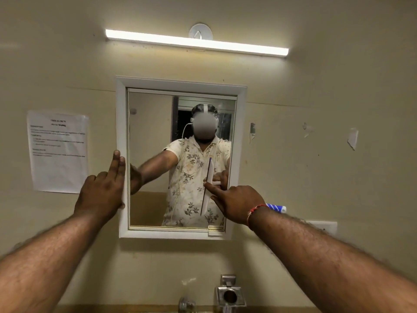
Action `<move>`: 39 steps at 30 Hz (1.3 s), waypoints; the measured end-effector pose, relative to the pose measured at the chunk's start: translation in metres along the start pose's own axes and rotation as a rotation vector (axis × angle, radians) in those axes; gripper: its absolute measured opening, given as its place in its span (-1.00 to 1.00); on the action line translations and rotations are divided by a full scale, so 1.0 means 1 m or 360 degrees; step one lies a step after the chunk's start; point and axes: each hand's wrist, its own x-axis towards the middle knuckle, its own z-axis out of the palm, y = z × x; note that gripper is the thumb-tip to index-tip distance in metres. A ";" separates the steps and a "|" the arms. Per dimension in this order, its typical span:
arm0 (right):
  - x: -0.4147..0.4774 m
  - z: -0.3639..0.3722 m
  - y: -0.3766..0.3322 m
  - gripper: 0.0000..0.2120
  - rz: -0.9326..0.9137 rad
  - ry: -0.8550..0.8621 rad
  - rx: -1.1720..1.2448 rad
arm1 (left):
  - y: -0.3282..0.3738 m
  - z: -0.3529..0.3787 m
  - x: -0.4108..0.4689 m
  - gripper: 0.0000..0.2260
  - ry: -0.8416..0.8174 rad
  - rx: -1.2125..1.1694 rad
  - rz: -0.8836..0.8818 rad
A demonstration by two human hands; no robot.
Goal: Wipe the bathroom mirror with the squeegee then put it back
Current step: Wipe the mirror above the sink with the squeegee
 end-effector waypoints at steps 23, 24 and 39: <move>-0.009 0.001 -0.013 -0.46 0.0024 -0.0032 0.0024 | 0.003 0.022 -0.011 0.38 0.0025 -0.0099 -0.0005; -0.006 0.003 -0.023 -0.46 -0.0018 -0.0012 0.0039 | 0.002 0.024 -0.011 0.39 0.0025 -0.0104 -0.0007; 0.069 0.040 -0.167 -0.43 -0.0369 0.0115 0.0267 | 0.004 0.040 -0.020 0.21 -0.0019 0.0003 0.0014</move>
